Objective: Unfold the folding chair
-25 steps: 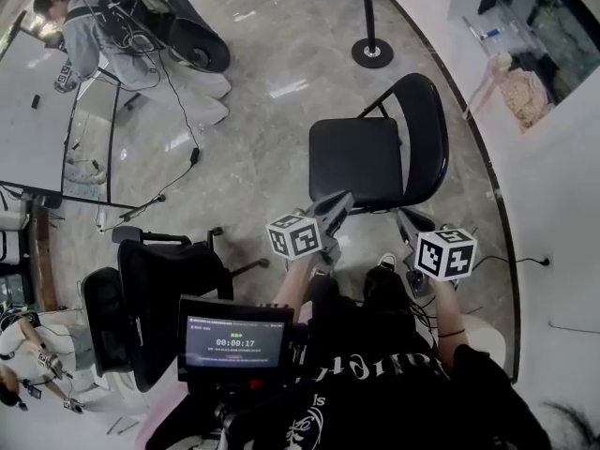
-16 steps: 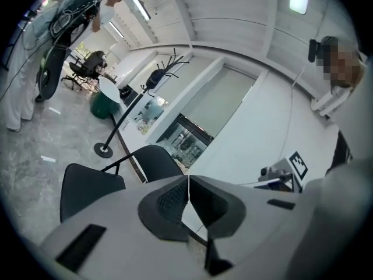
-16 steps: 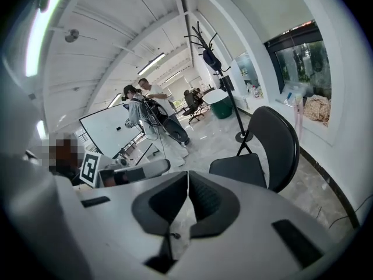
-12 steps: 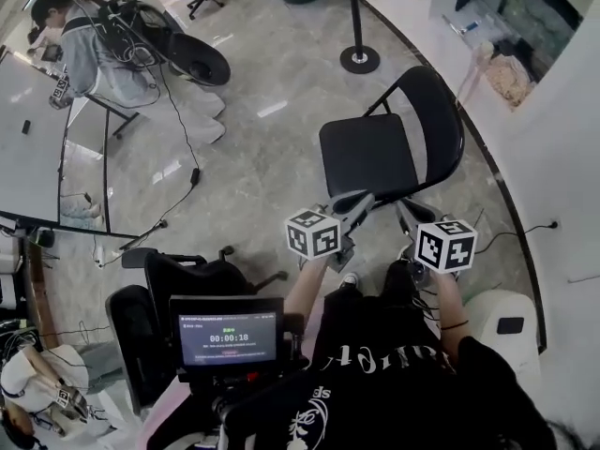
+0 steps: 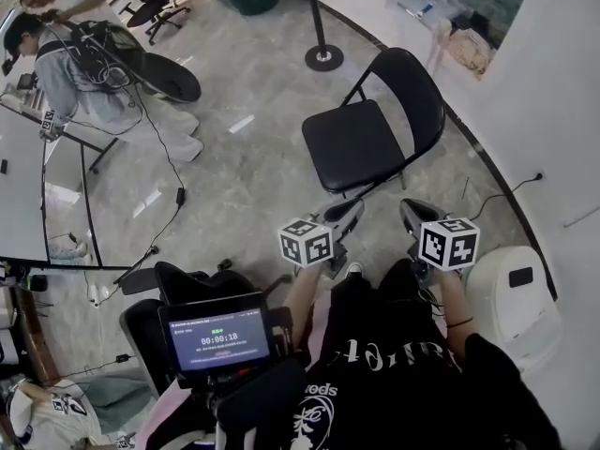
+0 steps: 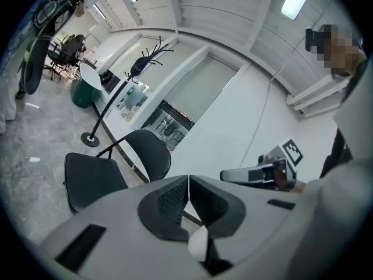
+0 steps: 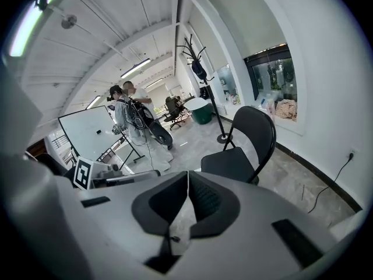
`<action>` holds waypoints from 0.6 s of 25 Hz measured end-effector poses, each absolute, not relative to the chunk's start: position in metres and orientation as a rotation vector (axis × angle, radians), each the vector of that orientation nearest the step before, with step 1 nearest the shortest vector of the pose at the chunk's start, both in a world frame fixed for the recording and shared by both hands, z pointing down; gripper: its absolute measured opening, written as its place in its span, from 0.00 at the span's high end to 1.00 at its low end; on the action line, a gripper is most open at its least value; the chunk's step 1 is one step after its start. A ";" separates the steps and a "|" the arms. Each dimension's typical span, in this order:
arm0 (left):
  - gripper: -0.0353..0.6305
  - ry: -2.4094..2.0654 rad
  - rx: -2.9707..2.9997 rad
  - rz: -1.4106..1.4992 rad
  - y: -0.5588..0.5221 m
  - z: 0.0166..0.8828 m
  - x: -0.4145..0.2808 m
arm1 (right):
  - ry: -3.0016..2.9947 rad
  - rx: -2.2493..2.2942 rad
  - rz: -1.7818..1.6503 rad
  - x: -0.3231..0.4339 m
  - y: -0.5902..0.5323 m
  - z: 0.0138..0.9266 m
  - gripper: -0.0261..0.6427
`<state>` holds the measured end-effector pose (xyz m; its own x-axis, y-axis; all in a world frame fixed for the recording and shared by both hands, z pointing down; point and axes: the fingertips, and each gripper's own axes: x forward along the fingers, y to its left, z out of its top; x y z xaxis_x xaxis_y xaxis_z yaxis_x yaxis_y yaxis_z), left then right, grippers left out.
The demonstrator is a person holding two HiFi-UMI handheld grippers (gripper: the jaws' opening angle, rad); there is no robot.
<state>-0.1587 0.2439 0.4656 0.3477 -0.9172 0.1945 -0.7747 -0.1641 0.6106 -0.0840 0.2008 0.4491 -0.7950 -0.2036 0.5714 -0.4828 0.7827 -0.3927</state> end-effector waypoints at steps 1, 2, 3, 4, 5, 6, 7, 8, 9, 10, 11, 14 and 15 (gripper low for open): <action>0.93 -1.466 1.987 -0.301 0.247 0.464 -0.157 | -2.463 0.517 0.733 -0.082 0.204 0.448 0.93; 0.93 -1.458 1.995 -0.313 0.248 0.461 -0.155 | -2.465 0.521 0.733 -0.081 0.207 0.447 0.93; 0.93 -1.446 2.005 -0.326 0.249 0.459 -0.152 | -2.467 0.523 0.733 -0.080 0.209 0.445 0.93; 0.93 -1.432 2.016 -0.337 0.250 0.456 -0.148 | -2.468 0.523 0.733 -0.079 0.212 0.444 0.93; 0.93 -1.420 2.026 -0.343 0.251 0.452 -0.144 | -2.469 0.522 0.732 -0.077 0.216 0.442 0.93; 0.93 -1.412 2.036 -0.344 0.253 0.450 -0.140 | -2.470 0.521 0.730 -0.075 0.219 0.441 0.93; 0.93 -1.408 2.045 -0.342 0.254 0.448 -0.135 | -2.471 0.521 0.729 -0.072 0.223 0.440 0.93; 0.93 -1.404 2.051 -0.339 0.256 0.446 -0.130 | -2.472 0.522 0.730 -0.068 0.227 0.440 0.93; 0.93 -1.401 2.055 -0.337 0.258 0.445 -0.125 | -2.473 0.524 0.735 -0.064 0.230 0.439 0.93; 0.93 -1.397 2.055 -0.335 0.259 0.445 -0.118 | -2.473 0.527 0.741 -0.059 0.234 0.439 0.93; 0.93 -1.394 2.053 -0.331 0.261 0.445 -0.111 | -2.473 0.529 0.748 -0.052 0.238 0.438 0.93; 0.93 -1.376 2.062 -0.300 0.267 0.448 -0.080 | -2.471 0.541 0.767 -0.025 0.250 0.440 0.93; 0.93 -1.370 2.072 -0.286 0.270 0.448 -0.067 | -2.471 0.546 0.775 -0.013 0.256 0.442 0.93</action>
